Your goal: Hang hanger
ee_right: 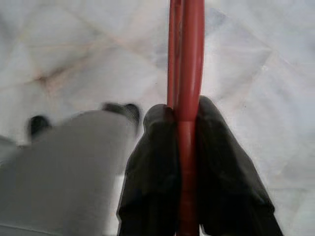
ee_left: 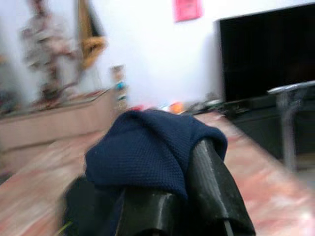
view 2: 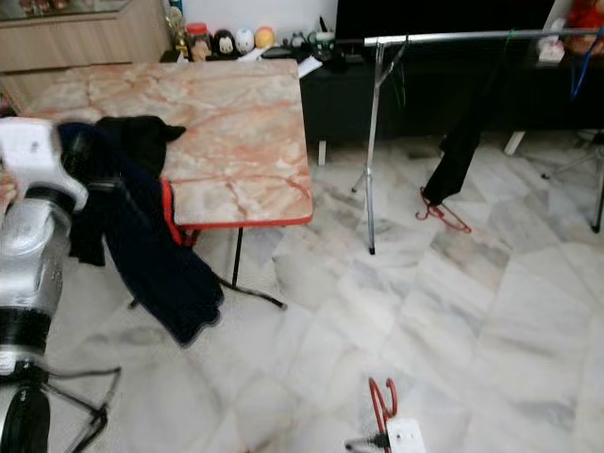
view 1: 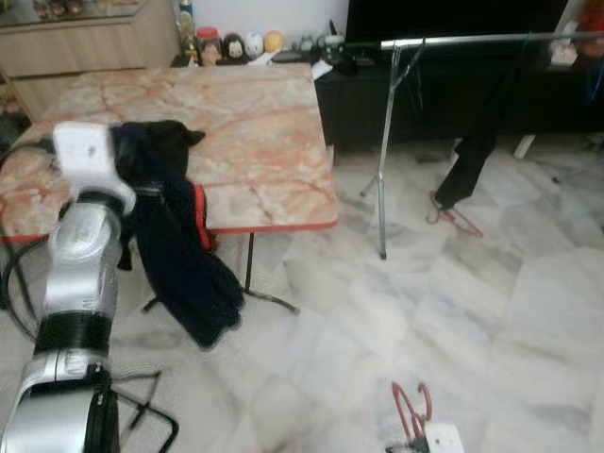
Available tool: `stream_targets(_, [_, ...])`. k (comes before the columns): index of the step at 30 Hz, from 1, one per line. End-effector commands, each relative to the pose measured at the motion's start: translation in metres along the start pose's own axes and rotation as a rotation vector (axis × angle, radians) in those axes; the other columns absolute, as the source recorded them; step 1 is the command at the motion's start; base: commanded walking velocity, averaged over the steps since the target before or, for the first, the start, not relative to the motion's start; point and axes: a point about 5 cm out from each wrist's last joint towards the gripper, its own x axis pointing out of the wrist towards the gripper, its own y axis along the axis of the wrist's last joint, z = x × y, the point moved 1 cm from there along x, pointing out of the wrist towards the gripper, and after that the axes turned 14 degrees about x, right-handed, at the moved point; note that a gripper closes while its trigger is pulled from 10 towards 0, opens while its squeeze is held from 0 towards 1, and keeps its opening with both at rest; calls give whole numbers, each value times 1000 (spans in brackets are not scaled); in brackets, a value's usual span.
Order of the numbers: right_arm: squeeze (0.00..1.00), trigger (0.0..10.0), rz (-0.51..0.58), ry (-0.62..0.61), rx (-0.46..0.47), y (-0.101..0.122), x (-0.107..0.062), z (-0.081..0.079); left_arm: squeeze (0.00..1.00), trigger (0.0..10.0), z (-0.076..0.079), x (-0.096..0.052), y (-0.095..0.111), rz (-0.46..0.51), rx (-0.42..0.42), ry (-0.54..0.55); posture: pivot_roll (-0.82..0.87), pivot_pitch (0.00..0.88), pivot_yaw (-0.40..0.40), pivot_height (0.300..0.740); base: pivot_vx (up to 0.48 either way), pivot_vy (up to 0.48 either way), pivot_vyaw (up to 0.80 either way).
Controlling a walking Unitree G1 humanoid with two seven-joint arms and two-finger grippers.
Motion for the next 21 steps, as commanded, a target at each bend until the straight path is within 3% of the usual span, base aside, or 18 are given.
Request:
stream_targets(1, [0, 10000, 3, 4, 19, 2, 1, -4, 0, 10000, -9, 15, 27, 68, 21, 10, 37, 0, 20, 740, 330, 0, 0])
stream_targets(3, [0, 10000, 1, 8, 32, 1, 1, -5, 0, 10000, -5, 29, 47, 117, 25, -1, 43, 0, 22, 740, 332, 0, 0])
stream_targets(9, [0, 10000, -15, 2, 41, -2, 0, -3, 0, 10000, -6, 56, 77, 144, 13, 20, 46, 0, 32, 740, 336, 0, 0])
stream_targets(13, [0, 10000, -20, -1, 39, -3, 0, 0, 0, 10000, -2, 62, 81, 137, 35, 14, 44, 0, 35, 740, 339, 0, 0])
stream_targets(17, [0, 10000, -19, -16, 57, -1, 0, 7, 0, 10000, 8, 67, 83, 135, 3, -3, 32, 0, 39, 740, 338, 0, 0])
stream_targets(21, [0, 10000, -22, -14, 55, -1, 0, 4, 0, 10000, 9, 70, 84, 133, -4, -1, 32, 0, 38, 740, 344, 0, 0])
